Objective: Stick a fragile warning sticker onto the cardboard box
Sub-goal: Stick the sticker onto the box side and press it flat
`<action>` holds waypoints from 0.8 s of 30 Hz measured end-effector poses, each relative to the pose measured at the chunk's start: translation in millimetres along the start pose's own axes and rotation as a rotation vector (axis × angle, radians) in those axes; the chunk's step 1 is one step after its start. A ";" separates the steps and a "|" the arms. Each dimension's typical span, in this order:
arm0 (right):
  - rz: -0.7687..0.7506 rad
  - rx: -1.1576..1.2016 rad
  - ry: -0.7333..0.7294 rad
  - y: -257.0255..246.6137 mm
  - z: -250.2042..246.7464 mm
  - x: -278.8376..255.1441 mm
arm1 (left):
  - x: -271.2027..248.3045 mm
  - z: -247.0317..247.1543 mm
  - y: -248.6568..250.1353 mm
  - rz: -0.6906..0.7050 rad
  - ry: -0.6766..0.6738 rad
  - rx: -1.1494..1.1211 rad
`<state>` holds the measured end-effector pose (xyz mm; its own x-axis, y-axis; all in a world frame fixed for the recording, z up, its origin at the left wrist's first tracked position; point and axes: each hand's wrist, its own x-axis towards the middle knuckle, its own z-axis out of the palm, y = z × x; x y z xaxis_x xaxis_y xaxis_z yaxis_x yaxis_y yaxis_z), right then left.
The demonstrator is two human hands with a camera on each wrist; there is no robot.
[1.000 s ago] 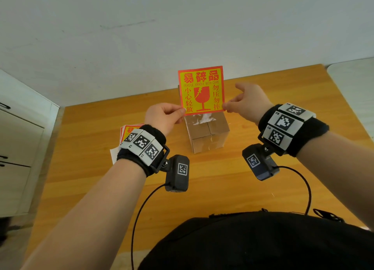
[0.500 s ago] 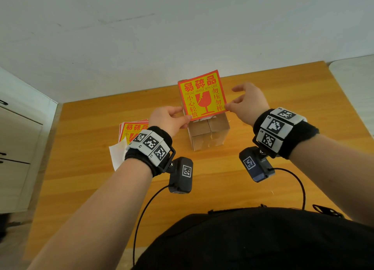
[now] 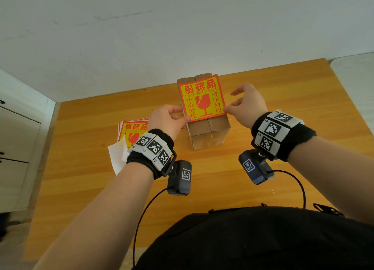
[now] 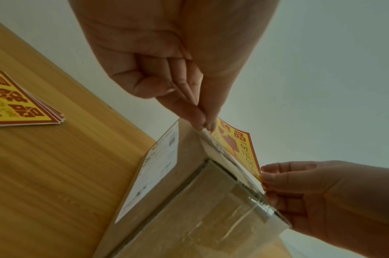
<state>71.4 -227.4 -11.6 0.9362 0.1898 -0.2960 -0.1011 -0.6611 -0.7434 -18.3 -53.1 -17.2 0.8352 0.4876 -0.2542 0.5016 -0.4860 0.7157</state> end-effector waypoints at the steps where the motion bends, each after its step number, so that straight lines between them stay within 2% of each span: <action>1: 0.000 0.000 -0.001 0.3 -0.1 0.0 | 0.2 0.6 -0.3 0.003 -0.002 0.007; 24: 0.004 -0.003 0.004 3.4 3.6 0.5 | 2.2 3.2 -0.6 0.032 -0.006 0.084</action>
<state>70.3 -227.0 -16.4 0.9370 0.1846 -0.2966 -0.1037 -0.6638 -0.7407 -16.1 -54.1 -20.3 0.8522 0.4667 -0.2364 0.4918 -0.5605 0.6663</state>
